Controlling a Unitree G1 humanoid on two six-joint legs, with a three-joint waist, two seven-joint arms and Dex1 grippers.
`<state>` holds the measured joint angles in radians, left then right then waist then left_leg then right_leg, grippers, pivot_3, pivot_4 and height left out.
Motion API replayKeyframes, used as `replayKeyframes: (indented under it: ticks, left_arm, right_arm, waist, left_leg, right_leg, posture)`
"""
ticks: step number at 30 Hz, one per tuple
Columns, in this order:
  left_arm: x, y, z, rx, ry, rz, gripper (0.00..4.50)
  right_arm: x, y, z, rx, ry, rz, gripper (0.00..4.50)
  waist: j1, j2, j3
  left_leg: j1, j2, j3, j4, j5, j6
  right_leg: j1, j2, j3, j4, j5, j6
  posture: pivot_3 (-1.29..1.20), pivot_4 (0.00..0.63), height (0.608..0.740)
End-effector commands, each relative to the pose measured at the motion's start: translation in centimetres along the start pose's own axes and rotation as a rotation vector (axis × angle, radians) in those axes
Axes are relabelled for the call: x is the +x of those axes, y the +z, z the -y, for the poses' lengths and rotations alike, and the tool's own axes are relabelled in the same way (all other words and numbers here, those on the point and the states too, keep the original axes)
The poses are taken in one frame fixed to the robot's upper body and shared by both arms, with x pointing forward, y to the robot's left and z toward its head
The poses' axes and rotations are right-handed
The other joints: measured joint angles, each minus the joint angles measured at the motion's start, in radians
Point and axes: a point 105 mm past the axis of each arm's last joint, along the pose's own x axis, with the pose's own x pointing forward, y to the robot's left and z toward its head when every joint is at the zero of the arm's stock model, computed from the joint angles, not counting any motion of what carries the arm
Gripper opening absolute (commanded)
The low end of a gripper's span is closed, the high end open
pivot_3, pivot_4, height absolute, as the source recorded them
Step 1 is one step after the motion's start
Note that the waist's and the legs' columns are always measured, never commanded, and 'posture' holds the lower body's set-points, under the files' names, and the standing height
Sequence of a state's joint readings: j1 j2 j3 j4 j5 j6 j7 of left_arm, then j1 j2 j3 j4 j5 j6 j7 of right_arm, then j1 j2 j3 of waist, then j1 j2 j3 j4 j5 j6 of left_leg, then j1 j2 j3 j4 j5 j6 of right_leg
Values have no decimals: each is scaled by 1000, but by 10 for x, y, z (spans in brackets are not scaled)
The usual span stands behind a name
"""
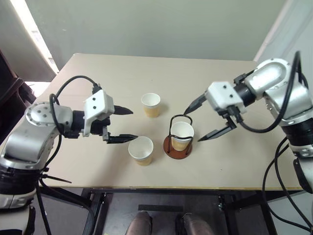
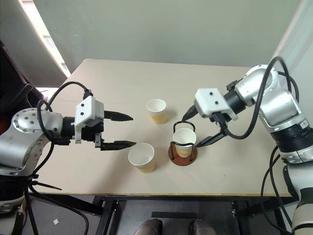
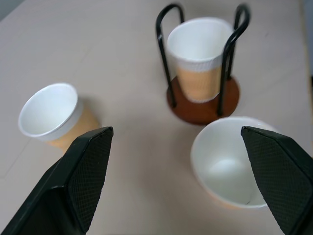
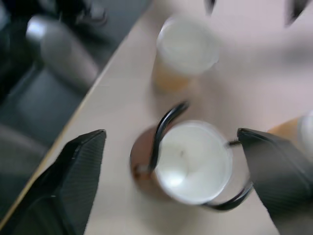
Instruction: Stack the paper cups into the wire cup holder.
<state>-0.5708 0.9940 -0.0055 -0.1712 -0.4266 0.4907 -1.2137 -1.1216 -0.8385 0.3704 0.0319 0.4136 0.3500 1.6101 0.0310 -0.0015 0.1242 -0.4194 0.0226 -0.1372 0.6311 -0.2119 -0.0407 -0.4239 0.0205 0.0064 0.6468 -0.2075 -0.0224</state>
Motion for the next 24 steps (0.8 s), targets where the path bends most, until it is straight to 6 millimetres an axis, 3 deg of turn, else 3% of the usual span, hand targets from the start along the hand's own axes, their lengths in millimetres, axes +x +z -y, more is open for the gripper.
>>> replayKeyframes:
  ticks: [1, 4, 8, 14, 24]
  left_arm:
    - [4, 1, -3, 79, -49, -60, 4500]
    - [12, 0, 3, 115, -142, -95, 4500]
    - [22, -9, 3, 170, -203, -175, 4500]
    - [36, -11, 10, 215, -276, -188, 4500]
    - [38, -4, 18, 200, -334, -135, 1031]
  right_arm:
    - [-17, 41, 3, 11, -51, 242, 4462]
    - [-15, 58, -3, 63, -30, 372, 4462]
    - [2, 49, 31, 93, -304, 335, 4462]
    - [2, 27, 35, 113, -383, 241, 4462]
    - [-10, 15, 29, 133, -374, 201, 4500]
  waist:
    - [0, 0, 0]
    - [-1, 0, 0]
    - [-4, 0, 0]
    - [3, 0, 0]
    - [2, 0, 0]
  left_leg:
    - [0, 0, 0, 0, 0, 0]
    - [0, 0, 0, 0, 0, 0]
    - [0, 0, 0, 0, 0, 0]
    - [-1, 0, -1, 0, -1, 0]
    - [-1, 0, -1, 0, -1, 0]
  right_leg:
    - [0, 0, 0, 0, 0, 0]
    - [0, 0, 0, -1, 0, 0]
    - [0, 0, 0, -1, 0, 0]
    - [-1, 0, 0, -1, 0, 0]
    - [-1, 0, 0, -1, 1, 1]
  posture:
    - [0, 150, 740]
    - [0, 150, 740]
    - [0, 150, 740]
    - [0, 150, 740]
    - [0, 150, 740]
